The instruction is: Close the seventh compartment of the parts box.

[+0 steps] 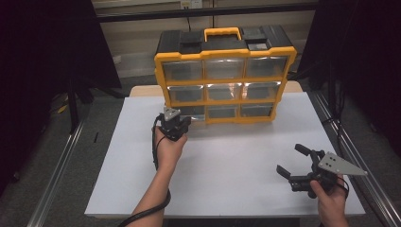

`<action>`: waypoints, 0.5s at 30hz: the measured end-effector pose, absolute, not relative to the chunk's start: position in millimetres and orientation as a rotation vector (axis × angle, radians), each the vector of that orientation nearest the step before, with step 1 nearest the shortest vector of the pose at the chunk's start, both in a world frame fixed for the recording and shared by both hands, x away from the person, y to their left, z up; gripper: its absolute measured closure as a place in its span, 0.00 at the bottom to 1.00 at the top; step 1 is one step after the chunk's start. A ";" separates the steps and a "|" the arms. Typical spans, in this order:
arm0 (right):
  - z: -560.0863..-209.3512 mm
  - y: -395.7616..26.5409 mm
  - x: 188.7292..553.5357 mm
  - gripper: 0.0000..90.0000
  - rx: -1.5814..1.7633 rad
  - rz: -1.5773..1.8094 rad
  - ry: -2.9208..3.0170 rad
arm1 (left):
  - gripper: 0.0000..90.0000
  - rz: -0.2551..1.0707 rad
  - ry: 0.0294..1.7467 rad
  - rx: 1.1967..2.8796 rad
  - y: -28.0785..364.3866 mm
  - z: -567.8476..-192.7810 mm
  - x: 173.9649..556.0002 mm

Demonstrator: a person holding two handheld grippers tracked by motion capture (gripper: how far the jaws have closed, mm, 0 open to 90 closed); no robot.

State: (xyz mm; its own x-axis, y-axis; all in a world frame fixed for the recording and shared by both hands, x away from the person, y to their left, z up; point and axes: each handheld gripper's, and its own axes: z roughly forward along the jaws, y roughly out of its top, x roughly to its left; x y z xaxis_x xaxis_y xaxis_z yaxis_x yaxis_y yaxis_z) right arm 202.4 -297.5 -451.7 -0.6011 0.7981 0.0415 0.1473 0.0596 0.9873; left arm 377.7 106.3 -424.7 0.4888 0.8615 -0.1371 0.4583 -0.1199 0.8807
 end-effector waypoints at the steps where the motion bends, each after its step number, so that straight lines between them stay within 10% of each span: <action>1: -451.6 -297.4 202.5 0.00 0.943 1.583 1.809 | 1.00 0.515 1.120 1.753 106.2 -424.8 378.7; 15: -451.8 -297.5 202.6 0.00 0.943 1.583 1.809 | 1.00 0.514 1.131 1.746 104.7 -424.5 383.6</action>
